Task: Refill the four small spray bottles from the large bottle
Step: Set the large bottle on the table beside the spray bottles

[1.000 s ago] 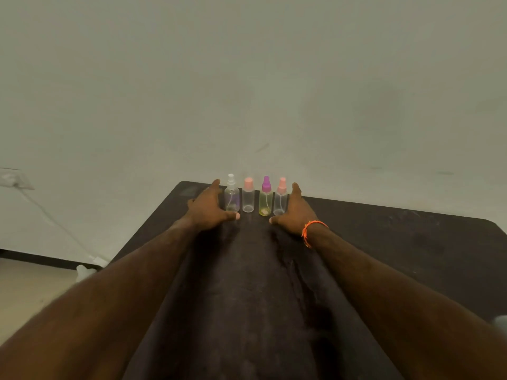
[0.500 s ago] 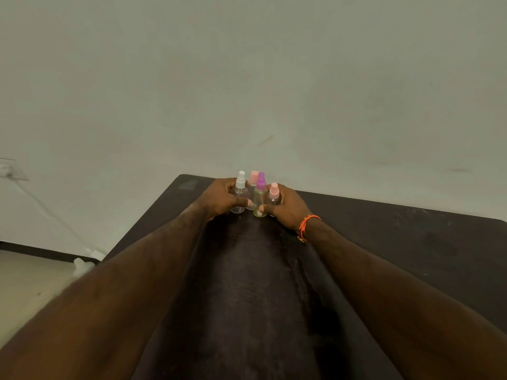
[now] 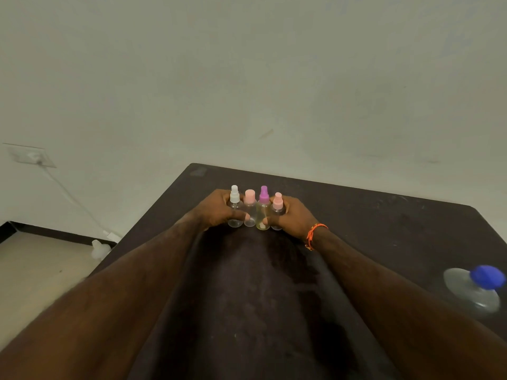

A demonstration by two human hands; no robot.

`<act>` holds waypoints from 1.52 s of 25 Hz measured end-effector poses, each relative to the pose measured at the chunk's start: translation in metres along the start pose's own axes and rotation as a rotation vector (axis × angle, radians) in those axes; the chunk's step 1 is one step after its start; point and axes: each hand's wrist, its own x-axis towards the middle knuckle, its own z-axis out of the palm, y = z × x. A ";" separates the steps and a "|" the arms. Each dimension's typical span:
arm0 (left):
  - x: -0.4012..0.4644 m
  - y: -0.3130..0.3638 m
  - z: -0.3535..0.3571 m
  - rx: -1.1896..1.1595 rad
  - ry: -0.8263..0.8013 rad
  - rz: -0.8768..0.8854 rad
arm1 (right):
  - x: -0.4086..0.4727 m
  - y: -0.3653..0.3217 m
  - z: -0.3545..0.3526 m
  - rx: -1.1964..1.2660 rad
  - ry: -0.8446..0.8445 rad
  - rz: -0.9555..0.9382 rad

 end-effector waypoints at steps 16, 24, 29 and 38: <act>-0.145 -0.010 0.027 0.113 0.086 -0.003 | -0.120 -0.033 0.040 0.054 0.000 0.005; -0.149 -0.027 0.030 0.284 0.113 -0.084 | -0.120 -0.025 0.034 -0.036 -0.009 0.066; -0.158 -0.015 0.031 0.379 0.202 -0.047 | -0.128 -0.024 0.030 -0.014 -0.039 0.097; -0.197 -0.003 0.018 0.465 0.295 -0.106 | -0.160 -0.024 0.020 -0.161 0.017 0.109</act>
